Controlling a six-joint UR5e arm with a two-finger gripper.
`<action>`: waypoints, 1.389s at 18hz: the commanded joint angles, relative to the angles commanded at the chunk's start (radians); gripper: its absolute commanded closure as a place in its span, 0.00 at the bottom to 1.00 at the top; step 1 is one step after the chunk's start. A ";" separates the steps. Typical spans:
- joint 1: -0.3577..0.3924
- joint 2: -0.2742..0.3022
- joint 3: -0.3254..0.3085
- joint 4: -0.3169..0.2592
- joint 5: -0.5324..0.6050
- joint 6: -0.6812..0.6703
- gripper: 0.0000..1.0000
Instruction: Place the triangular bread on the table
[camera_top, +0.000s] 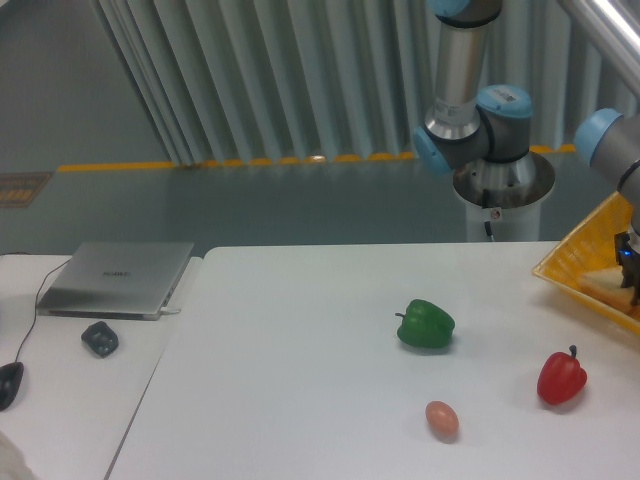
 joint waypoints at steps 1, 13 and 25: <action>0.002 0.000 0.000 0.000 0.000 0.002 1.00; 0.072 0.040 0.170 -0.139 -0.037 0.098 1.00; -0.026 0.014 0.265 -0.080 -0.279 -0.183 1.00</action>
